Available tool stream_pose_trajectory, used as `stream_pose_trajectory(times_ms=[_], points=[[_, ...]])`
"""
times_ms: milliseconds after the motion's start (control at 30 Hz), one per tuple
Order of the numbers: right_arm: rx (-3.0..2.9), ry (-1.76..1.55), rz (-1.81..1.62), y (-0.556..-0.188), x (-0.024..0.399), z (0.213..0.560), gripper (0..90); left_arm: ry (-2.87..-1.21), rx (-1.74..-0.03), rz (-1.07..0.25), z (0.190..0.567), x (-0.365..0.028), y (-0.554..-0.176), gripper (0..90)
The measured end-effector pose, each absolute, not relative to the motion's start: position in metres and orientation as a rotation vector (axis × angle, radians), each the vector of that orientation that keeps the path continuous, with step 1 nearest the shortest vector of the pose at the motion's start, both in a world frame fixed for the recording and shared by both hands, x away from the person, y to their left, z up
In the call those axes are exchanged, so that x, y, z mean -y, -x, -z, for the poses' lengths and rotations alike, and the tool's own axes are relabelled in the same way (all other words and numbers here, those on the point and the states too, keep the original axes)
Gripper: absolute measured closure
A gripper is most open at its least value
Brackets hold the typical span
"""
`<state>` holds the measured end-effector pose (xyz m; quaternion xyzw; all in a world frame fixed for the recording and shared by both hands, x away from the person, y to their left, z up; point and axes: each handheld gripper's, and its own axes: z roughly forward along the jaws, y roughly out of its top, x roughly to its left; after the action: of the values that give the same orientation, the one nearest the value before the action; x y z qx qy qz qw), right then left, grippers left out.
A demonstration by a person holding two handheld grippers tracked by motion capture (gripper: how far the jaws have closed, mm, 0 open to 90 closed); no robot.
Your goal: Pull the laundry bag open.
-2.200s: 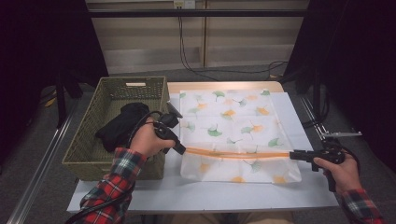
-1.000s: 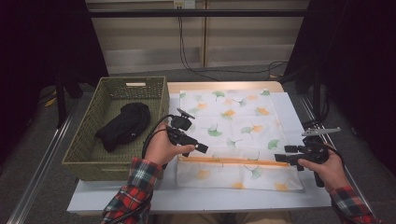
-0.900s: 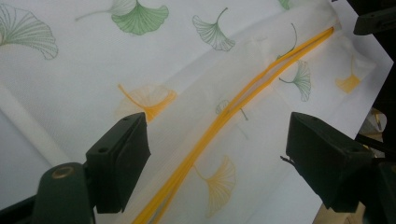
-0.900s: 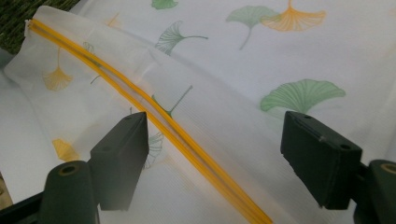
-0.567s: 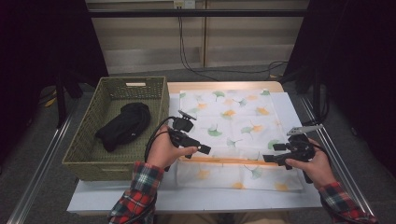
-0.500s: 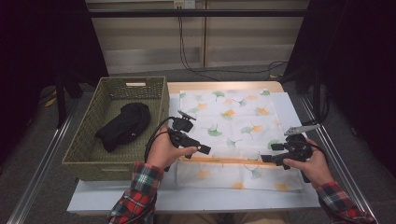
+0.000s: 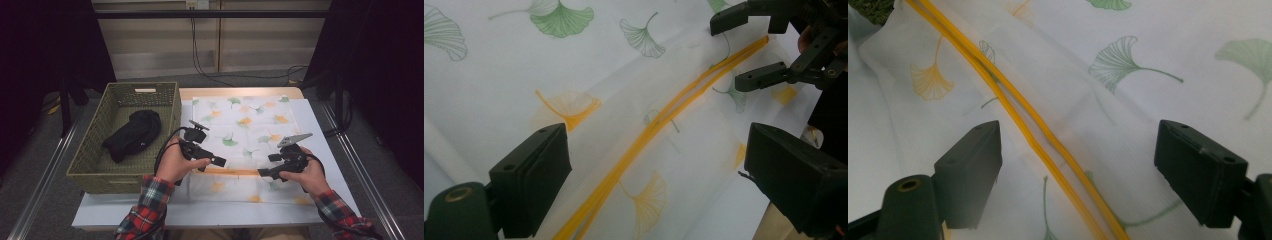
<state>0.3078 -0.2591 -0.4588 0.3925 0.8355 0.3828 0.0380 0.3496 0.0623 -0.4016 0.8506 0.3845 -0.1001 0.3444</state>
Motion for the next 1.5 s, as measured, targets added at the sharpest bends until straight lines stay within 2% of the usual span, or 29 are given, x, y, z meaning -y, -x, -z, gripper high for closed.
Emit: stream_pose_trajectory(times_ms=[200, 867, 967, 1233, 1500], points=[[-2.561, -1.190, -1.168, -0.314, 0.255, 0.464, 21.5, -2.209, -0.997, 0.271, 0.403, -0.062, -0.350, 11.0], [-2.555, -1.069, -1.097, -0.322, 0.229, 0.482, 20.4, -2.208, -1.006, 0.289, 0.407, -0.062, -0.350, 10.9], [-2.534, -1.049, -1.068, -0.320, 0.228, 0.483, 24.9, -2.212, -1.006, 0.285, 0.407, -0.062, -0.350, 10.9], [-2.492, -1.032, -1.030, -0.316, 0.223, 0.485, 25.4, -2.232, -1.001, 0.282, 0.408, -0.065, -0.352, 11.1], [-2.470, -1.043, -1.020, -0.317, 0.227, 0.484, 39.3, -2.238, -0.997, 0.278, 0.408, -0.063, -0.351, 11.2]])
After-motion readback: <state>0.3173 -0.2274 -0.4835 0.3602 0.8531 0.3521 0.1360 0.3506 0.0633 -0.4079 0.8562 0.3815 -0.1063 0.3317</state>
